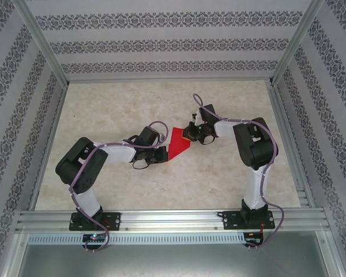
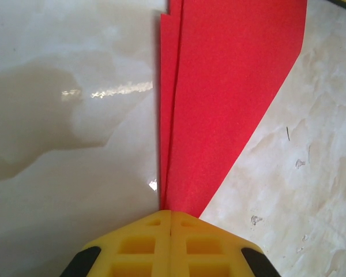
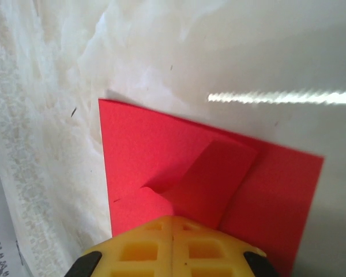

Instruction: Fold a paper plane with a square sheet of paper (pick it up from the middle)

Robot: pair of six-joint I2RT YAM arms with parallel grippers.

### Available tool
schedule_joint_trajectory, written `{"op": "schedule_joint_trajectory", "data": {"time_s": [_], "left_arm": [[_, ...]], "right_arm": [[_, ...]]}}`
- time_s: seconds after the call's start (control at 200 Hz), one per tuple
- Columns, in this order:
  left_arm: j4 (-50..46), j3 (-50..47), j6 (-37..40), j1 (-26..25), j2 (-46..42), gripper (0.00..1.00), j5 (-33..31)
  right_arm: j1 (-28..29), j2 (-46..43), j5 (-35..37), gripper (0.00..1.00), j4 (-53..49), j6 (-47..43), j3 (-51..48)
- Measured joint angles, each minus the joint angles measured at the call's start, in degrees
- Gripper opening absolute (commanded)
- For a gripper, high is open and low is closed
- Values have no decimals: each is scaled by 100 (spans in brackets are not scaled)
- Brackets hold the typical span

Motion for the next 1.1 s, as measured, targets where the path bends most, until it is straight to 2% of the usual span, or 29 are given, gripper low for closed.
{"op": "schedule_joint_trajectory", "data": {"time_s": [0.215, 0.39, 0.545, 0.754, 0.929, 1.099], "left_arm": [[-125, 46, 24, 0, 4, 0, 2], [-271, 120, 68, 0, 11, 3, 22], [-546, 264, 109, 0, 11, 17, 74], [-841, 824, 107, 0, -142, 34, 55], [-909, 997, 81, 90, -595, 45, -321], [-925, 892, -26, 380, -798, 57, -688]], "right_arm": [[-398, 28, 678, 7, -107, -155, 302], [-605, -42, 1019, 16, -210, -221, 367], [-498, -616, 1010, 31, -190, -109, -46], [-142, -1445, 922, 42, 188, 417, -876], [304, -1517, 852, 43, 476, 844, -1244], [562, -1366, 791, 42, 726, 1069, -1235]]}}
